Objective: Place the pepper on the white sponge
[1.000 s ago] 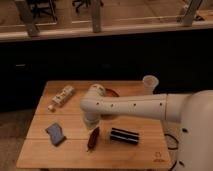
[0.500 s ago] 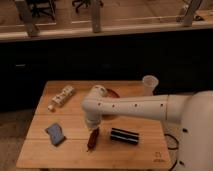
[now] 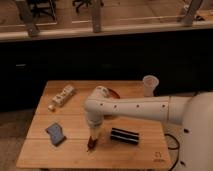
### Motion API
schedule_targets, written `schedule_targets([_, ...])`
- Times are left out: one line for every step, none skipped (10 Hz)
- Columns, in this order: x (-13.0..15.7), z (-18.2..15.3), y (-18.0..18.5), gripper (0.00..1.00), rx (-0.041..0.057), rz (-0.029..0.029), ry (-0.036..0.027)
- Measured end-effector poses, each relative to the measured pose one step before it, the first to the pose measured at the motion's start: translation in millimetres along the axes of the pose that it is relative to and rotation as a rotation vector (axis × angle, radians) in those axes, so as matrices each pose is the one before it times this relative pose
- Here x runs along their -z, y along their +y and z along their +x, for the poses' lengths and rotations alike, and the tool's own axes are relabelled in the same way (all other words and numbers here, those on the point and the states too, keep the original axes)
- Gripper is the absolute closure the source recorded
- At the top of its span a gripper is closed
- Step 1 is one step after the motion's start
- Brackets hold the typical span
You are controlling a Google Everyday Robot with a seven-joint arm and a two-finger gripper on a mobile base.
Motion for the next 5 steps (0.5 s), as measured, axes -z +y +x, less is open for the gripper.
schedule_targets([-2.19,0.89,2.0,0.2,-0.00008,-0.00619,-0.00301])
schedule_targets([-2.19,1.17,1.95,0.2,-0.00036,-0.00579,-0.00293])
schedule_targets([-2.44,0.94,1.89,0.2,-0.001,-0.00648,-0.0025])
schedule_targets([-2.2,0.35,1.11,0.2,0.00011,-0.00538,-0.00086])
schedule_targets([-4.59,-1.15,0.72,0.2,0.00316,-0.00945,-0.00128])
